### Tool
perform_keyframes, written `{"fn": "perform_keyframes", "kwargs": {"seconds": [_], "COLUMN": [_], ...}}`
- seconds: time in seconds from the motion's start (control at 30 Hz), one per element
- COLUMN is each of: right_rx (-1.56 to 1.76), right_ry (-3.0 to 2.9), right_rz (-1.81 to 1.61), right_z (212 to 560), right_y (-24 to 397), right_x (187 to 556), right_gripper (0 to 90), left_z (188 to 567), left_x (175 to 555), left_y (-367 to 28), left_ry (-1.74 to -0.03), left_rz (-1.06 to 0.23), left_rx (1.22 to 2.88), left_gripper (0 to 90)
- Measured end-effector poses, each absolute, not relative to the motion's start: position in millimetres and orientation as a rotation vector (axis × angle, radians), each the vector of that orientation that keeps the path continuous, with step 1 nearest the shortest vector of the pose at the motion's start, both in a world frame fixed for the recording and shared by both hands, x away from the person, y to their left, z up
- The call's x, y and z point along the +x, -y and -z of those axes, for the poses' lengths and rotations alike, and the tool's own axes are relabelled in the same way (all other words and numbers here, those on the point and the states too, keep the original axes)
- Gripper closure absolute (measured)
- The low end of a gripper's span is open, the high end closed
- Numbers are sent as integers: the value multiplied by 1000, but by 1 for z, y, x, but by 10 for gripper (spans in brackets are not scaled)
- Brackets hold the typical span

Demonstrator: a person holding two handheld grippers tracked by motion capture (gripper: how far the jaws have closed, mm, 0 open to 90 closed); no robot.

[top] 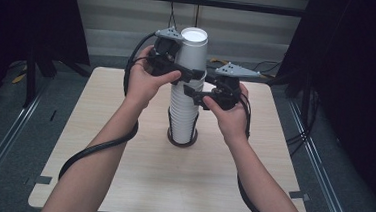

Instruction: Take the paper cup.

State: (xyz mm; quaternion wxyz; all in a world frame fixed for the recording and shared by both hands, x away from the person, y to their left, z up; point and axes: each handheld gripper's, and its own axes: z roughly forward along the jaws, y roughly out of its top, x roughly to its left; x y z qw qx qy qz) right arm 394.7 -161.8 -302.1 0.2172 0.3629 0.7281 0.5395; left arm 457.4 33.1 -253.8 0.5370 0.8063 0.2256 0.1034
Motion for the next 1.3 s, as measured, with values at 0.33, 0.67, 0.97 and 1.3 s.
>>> {"fn": "perform_keyframes", "kwargs": {"seconds": [0.33, 0.67, 0.97, 1.3], "right_rx": [997, 978, 972, 965], "right_ry": [-2028, -2026, -2026, -2029], "right_rz": [-1460, -1464, -1457, -1444], "right_z": [301, 301, 301, 302], "right_y": [160, 161, 161, 160], "right_x": [394, 393, 392, 392], "right_gripper": [168, 179, 182, 177], "left_z": [240, 226, 214, 205], "left_x": [454, 453, 452, 449], "left_y": [-35, -37, -45, -47], "left_ry": [-540, -542, -548, -539], "left_rz": [-268, -277, -285, -292], "left_rx": [1875, 1851, 1818, 1792], "left_gripper": [137, 137, 137, 139]}}
